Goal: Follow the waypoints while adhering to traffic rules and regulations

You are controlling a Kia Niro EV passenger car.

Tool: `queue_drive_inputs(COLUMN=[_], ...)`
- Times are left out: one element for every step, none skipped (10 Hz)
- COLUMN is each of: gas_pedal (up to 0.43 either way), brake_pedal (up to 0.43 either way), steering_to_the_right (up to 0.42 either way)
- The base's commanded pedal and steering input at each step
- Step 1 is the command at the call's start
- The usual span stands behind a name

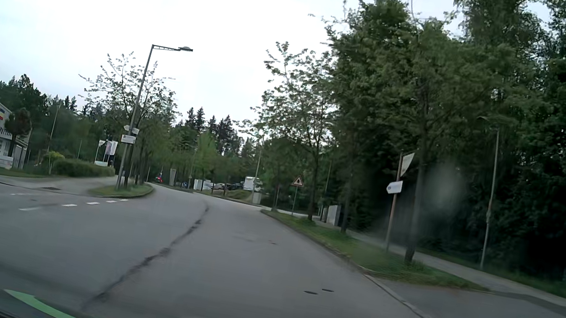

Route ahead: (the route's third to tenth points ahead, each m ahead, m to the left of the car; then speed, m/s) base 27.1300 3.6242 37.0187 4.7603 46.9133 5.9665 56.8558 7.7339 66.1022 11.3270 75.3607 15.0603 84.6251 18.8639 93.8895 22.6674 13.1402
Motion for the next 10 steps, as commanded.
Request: queue_drive_inputs(gas_pedal=[0.157, 0.157, 0.157, 0.150, 0.150, 0.150, 0.138, 0.138, 0.138, 0.118], brake_pedal=[0.000, 0.000, 0.000, 0.000, 0.000, 0.000, 0.000, 0.000, 0.000, 0.000], steering_to_the_right=[-0.020, -0.020, -0.020, -0.020, -0.020, -0.019, -0.019, -0.018, -0.019, -0.018])
